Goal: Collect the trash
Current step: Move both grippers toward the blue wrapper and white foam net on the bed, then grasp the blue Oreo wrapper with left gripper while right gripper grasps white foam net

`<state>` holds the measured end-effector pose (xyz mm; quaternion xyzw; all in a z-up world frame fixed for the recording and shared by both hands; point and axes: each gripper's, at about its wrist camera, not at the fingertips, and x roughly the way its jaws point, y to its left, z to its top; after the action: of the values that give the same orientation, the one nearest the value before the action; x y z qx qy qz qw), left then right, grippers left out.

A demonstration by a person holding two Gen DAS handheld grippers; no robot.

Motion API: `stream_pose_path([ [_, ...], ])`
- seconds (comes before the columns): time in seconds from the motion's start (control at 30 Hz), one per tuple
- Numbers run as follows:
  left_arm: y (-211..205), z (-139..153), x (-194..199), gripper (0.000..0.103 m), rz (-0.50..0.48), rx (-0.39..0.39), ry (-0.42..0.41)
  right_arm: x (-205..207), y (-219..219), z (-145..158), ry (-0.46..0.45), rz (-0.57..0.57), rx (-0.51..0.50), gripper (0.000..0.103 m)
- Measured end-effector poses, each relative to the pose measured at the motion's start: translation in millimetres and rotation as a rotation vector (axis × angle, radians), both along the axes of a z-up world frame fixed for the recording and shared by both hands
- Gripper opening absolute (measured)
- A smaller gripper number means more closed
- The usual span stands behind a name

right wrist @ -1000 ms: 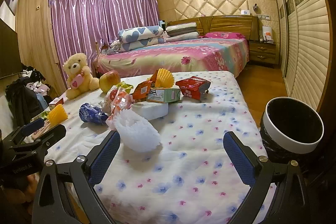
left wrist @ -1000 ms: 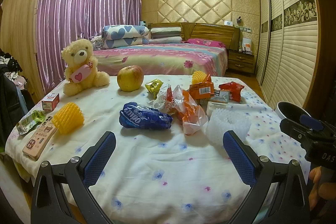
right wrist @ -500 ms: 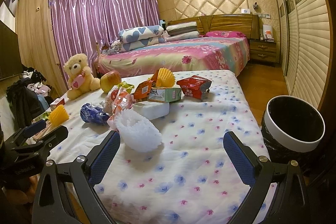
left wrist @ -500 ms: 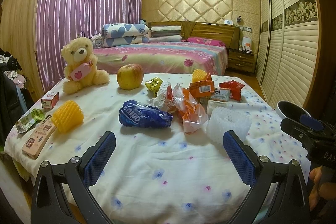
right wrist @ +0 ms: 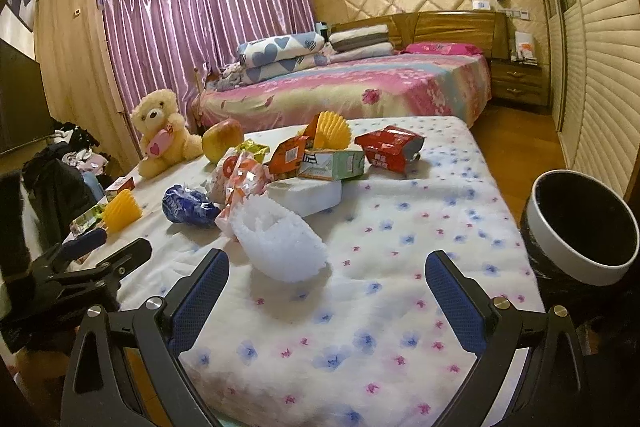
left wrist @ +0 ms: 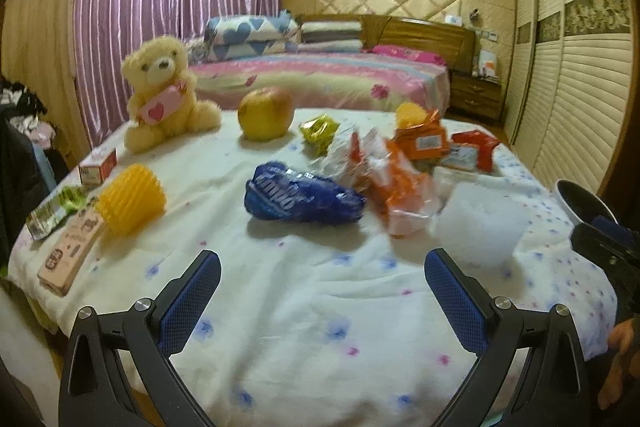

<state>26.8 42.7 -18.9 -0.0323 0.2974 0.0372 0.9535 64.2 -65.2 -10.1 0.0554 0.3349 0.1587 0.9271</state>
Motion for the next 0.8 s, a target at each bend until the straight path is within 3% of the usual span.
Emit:
stream_pose_path([
  [0.23, 7.0, -7.8, 29.7, 0.101, 0.004, 0.01, 0.04, 20.0, 7.8, -13.0, 0.06, 0.033, 0.003, 0.098],
  [0.53, 29.0, -16.1, 76.5, 0.101, 0.019, -0.059, 0.1, 45.9, 21.3, -28.4, 0.149, 0.083, 0.024, 0.09],
  [0.8, 35.6, -21.8, 118.5, 0.101, 0.024, -0.157, 0.148, 63.6, 34.9, -37.6, 0.207, 0.132, 0.039, 0.067],
])
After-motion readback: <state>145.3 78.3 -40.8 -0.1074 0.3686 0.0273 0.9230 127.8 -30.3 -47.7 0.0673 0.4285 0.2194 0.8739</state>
